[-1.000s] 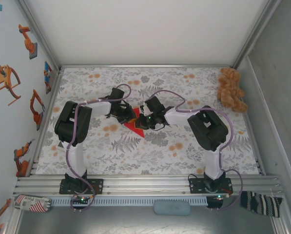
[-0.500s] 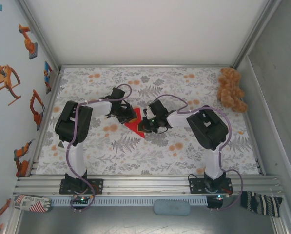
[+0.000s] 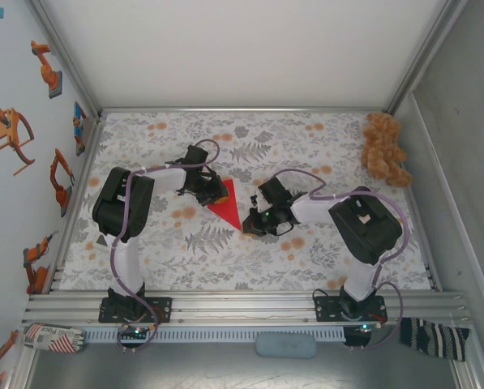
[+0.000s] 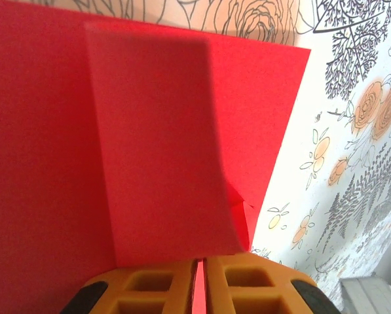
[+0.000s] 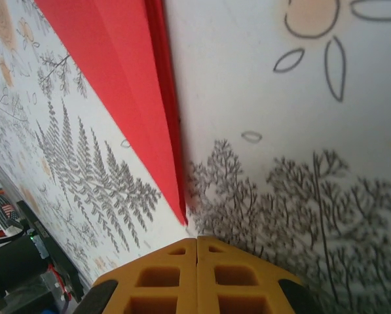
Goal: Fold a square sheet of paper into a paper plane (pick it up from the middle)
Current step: Fourth fold the wing at the center of the table.
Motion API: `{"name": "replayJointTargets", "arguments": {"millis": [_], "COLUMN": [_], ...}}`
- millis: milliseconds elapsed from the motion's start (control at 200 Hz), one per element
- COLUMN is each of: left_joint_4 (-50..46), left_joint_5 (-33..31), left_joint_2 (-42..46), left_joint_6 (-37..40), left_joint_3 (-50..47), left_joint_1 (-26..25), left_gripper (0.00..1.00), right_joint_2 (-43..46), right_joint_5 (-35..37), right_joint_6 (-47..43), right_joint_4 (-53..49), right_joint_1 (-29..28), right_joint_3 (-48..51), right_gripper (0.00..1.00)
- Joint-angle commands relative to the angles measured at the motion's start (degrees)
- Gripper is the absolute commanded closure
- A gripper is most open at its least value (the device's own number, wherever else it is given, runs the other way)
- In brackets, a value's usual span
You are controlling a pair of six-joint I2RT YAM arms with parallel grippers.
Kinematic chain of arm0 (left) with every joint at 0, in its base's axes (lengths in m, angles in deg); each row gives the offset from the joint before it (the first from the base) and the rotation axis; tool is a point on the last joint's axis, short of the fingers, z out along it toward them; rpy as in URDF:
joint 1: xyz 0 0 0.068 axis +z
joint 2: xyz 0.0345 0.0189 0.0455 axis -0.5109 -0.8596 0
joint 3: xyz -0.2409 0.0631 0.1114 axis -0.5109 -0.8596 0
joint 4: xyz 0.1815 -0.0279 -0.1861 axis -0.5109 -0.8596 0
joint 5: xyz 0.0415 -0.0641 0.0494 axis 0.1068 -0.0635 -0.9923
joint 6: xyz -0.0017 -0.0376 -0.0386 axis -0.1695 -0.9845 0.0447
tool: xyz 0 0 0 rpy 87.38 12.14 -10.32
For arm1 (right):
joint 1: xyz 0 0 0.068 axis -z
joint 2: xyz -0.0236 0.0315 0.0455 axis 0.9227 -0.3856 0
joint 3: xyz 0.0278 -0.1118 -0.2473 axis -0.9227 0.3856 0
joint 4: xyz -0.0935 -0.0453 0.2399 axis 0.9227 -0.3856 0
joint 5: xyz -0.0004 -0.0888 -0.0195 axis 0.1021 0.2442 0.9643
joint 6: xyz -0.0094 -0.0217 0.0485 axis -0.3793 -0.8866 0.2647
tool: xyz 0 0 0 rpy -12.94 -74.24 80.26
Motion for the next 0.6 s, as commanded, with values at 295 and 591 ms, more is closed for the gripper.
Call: {"name": "replayJointTargets", "arguments": {"millis": [295, 591], "left_joint_4": [-6.7, -6.5], "left_joint_5": [-6.0, -4.7], "left_joint_2": [-5.4, -4.2], "left_joint_6": [1.0, 0.8], "left_joint_3": [-2.2, -1.9], "left_joint_1": [-0.9, -1.0], "left_gripper": [0.85, 0.85], "right_joint_2": [-3.2, -10.9], "right_joint_5": [7.7, 6.8], "right_joint_6": [-2.9, -4.3], "right_joint_4": [0.8, -1.8], "right_joint_1": [-0.3, -0.8], "right_joint_3": [-12.3, -16.8], "right_gripper": [0.98, 1.0]}}
